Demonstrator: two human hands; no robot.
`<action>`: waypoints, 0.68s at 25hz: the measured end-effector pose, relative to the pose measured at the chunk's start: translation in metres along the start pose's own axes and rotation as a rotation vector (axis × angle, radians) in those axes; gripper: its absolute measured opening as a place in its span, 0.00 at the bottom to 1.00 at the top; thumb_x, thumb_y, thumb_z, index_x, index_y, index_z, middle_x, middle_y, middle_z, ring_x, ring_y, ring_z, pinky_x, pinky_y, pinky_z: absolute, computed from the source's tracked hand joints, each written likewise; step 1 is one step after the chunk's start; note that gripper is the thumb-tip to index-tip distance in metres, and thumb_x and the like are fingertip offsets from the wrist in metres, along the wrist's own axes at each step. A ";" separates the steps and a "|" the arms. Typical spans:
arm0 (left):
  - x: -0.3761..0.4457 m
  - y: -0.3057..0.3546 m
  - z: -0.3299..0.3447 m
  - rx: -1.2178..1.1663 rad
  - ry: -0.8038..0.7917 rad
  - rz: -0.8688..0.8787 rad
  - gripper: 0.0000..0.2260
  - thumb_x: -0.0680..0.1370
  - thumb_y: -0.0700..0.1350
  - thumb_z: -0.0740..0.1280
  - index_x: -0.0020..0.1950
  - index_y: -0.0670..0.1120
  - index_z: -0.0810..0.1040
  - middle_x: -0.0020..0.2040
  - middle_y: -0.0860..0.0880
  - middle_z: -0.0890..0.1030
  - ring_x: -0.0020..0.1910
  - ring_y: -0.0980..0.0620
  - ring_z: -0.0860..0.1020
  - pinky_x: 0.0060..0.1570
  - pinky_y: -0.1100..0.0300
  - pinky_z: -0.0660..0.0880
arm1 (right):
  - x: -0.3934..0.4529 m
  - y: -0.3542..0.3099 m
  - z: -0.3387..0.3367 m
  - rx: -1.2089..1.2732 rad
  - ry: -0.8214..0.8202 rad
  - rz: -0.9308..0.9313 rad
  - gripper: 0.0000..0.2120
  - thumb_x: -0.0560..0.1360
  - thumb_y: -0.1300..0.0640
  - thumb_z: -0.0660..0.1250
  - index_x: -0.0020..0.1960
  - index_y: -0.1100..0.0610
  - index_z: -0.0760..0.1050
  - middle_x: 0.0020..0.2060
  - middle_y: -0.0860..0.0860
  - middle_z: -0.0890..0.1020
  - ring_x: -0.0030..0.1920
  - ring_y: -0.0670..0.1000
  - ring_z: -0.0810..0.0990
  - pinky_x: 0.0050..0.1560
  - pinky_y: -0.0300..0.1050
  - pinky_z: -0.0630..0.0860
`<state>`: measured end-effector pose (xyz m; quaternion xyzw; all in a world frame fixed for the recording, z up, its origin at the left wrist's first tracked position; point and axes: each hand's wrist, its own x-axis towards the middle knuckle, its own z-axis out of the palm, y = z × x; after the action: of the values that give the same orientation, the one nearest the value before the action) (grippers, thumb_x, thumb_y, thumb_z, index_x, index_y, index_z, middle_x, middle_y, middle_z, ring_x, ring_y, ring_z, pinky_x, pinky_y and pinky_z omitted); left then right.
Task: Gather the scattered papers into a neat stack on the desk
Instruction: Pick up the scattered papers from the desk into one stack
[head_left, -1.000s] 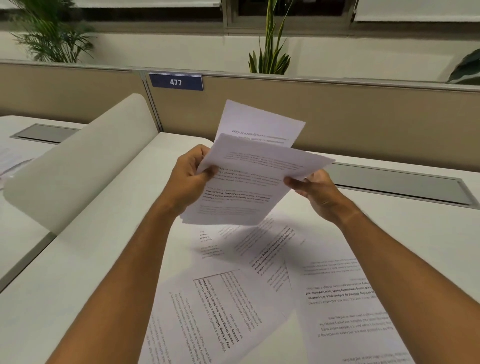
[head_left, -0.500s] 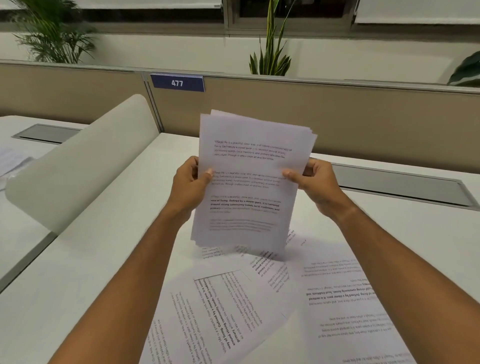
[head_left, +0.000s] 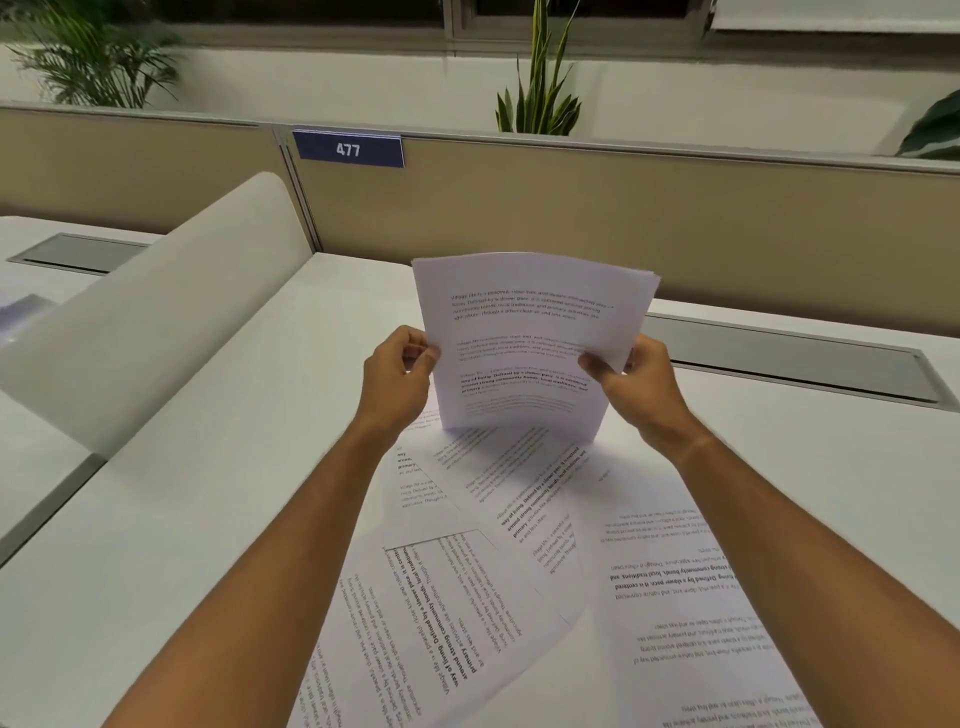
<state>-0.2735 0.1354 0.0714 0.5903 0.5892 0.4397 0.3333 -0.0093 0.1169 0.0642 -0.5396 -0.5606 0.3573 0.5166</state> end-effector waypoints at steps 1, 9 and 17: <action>0.002 0.000 0.001 -0.012 0.004 -0.010 0.04 0.81 0.43 0.63 0.52 0.44 0.75 0.53 0.47 0.82 0.52 0.46 0.79 0.55 0.49 0.79 | 0.000 0.003 -0.001 -0.006 0.014 0.025 0.11 0.76 0.64 0.70 0.56 0.52 0.79 0.53 0.52 0.84 0.53 0.55 0.82 0.48 0.37 0.81; 0.006 -0.048 -0.014 0.076 0.302 -0.371 0.12 0.74 0.46 0.72 0.55 0.48 0.77 0.57 0.44 0.81 0.46 0.54 0.80 0.45 0.64 0.73 | 0.010 0.000 -0.021 0.159 0.101 0.200 0.07 0.77 0.60 0.71 0.54 0.57 0.82 0.42 0.49 0.88 0.41 0.50 0.87 0.38 0.42 0.82; 0.003 -0.097 0.022 0.647 0.071 -0.665 0.31 0.70 0.51 0.74 0.65 0.40 0.66 0.64 0.37 0.69 0.64 0.36 0.68 0.52 0.49 0.72 | -0.008 0.023 -0.048 0.256 0.205 0.363 0.03 0.77 0.60 0.71 0.50 0.55 0.82 0.44 0.51 0.88 0.42 0.51 0.88 0.37 0.43 0.82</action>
<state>-0.2931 0.1494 -0.0255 0.4276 0.8644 0.1225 0.2345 0.0411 0.1058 0.0509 -0.5950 -0.3493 0.4556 0.5625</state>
